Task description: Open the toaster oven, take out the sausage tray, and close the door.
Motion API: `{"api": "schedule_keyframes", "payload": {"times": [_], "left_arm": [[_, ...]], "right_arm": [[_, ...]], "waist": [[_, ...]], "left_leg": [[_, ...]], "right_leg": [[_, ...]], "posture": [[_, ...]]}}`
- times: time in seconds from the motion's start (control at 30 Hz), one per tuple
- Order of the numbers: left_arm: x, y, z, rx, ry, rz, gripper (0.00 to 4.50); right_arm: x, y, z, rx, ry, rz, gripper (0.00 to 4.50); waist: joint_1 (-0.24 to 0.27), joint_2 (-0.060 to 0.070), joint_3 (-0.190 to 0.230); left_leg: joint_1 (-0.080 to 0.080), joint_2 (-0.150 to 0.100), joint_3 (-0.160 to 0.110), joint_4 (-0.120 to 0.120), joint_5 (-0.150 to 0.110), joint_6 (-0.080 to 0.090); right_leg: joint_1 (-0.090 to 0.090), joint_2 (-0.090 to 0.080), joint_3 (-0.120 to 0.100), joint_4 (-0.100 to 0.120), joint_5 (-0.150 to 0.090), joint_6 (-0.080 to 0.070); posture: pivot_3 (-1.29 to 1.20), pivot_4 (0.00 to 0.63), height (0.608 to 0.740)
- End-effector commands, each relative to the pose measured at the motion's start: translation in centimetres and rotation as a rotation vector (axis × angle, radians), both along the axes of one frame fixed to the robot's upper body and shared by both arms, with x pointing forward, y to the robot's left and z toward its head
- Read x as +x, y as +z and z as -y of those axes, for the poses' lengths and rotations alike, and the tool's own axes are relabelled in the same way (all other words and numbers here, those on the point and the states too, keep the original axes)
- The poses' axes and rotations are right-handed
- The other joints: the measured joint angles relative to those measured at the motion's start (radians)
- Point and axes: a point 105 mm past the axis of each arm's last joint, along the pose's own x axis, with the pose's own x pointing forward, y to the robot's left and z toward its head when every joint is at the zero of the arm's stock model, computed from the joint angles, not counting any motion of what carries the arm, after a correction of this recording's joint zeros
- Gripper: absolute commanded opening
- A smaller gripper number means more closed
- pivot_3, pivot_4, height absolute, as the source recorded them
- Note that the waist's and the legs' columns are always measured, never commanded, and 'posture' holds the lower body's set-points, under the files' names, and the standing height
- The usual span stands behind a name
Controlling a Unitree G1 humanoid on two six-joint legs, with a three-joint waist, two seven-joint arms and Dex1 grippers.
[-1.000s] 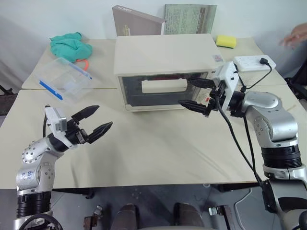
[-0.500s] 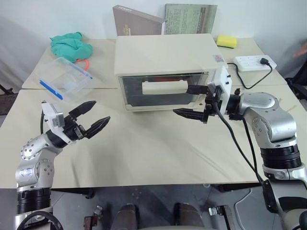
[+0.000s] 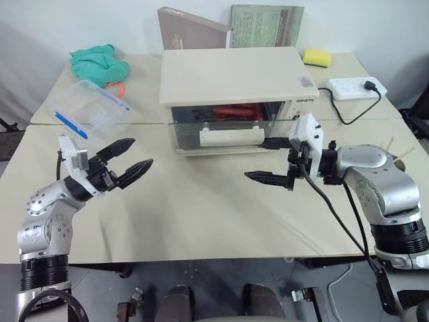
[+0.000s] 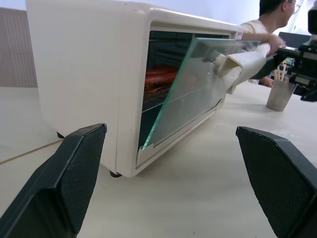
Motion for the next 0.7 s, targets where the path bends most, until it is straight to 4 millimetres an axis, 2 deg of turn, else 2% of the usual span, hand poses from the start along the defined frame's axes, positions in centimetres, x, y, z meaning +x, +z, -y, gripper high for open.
{"api": "schedule_keyframes", "payload": {"times": [0.03,0.27,0.43,0.7], "left_arm": [[-0.1,1.3,0.2,-0.02,-0.051,0.029,3.87],[2.2,2.6,0.9,-0.052,-0.052,0.024,1.64],[3.0,2.8,1.3,-0.062,-0.069,0.023,0.06],[2.0,2.8,1.2,-0.093,-0.149,0.025,0.01]], "right_arm": [[-0.8,0.6,0.0,0.0,0.008,0.03,4.5],[-1.0,0.1,0.0,-0.009,-0.001,0.025,4.5],[-0.4,0.5,0.0,0.008,-0.033,0.064,4.5],[1.5,2.9,0.7,0.092,-0.121,0.145,4.5]], "waist": [[0.0,0.0,0.0],[0.0,0.0,0.0],[-0.001,-0.001,0.001],[-0.003,-0.002,0.001]], "left_leg": [[0.0,0.0,0.0,0.0,0.0,0.0],[0.0,0.0,0.0,0.001,0.0,0.0],[0.0,0.0,0.0,0.001,0.0,0.0],[-0.001,0.0,0.001,0.0,0.0,0.0]], "right_leg": [[0.0,0.0,0.0,0.0,0.0,0.0],[0.0,0.0,0.0,0.0,0.0,0.0],[0.0,0.0,0.0,0.0,0.0,0.0],[-0.002,0.0,0.0,0.002,0.0,0.0]], "posture": [[0.0,0.15,0.74],[0.0,0.15,0.74],[0.0,0.15,0.74],[0.0,0.15,0.74]]}}
